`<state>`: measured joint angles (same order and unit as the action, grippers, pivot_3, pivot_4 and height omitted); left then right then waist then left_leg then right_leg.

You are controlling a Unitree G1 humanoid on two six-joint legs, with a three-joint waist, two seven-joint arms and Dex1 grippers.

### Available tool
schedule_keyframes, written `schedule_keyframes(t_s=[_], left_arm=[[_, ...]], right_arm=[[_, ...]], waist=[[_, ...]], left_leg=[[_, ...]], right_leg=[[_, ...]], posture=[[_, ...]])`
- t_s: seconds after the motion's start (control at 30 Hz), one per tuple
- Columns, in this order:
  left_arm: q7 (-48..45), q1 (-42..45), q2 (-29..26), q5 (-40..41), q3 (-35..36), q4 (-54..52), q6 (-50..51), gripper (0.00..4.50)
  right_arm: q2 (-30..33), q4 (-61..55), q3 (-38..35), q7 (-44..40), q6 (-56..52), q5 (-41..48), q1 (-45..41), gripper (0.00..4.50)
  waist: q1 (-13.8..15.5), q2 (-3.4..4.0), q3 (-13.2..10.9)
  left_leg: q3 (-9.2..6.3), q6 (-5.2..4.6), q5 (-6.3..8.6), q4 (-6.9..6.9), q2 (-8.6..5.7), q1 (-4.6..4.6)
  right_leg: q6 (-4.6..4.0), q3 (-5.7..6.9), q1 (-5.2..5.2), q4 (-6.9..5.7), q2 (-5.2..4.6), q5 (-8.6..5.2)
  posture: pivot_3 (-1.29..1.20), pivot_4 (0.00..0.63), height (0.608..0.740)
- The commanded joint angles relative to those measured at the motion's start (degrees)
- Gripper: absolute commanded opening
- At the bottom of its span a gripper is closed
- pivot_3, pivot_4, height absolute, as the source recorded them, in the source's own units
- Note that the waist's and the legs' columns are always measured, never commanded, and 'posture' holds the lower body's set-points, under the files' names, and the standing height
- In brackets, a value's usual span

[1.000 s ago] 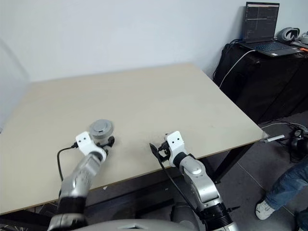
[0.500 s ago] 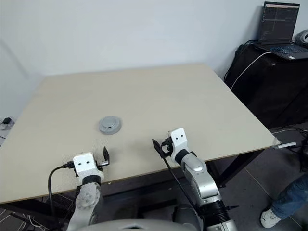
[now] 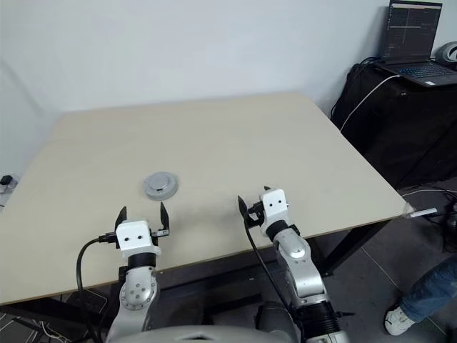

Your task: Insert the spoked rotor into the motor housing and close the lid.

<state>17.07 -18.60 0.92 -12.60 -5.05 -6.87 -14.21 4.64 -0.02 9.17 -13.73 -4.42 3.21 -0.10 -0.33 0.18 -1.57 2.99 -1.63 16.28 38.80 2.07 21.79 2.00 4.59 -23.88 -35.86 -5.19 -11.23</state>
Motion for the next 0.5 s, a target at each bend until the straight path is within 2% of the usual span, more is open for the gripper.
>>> schedule_keyframes(t_s=[0.03,0.5], left_arm=[[-1.09,0.74,0.5,0.31,-0.14,-0.85,-0.26,4.46],[-4.76,0.64,0.84,2.4,0.38,-0.42,0.94,4.46]], right_arm=[[-0.4,-1.21,-0.11,0.2,1.68,-0.28,-0.06,4.5],[-2.36,-0.08,-2.38,3.66,3.42,-0.25,0.49,4.5]], waist=[[-0.02,0.0,-0.02],[-0.21,-0.02,-0.1]], left_leg=[[0.0,0.0,0.0,0.0,0.0,0.0],[0.0,-0.01,0.02,0.0,0.01,0.01]], right_leg=[[0.0,0.0,0.0,0.01,0.0,0.0],[0.0,0.02,-0.01,0.02,-0.01,0.0]], posture=[[0.0,0.0,0.74],[0.0,0.0,0.74]])
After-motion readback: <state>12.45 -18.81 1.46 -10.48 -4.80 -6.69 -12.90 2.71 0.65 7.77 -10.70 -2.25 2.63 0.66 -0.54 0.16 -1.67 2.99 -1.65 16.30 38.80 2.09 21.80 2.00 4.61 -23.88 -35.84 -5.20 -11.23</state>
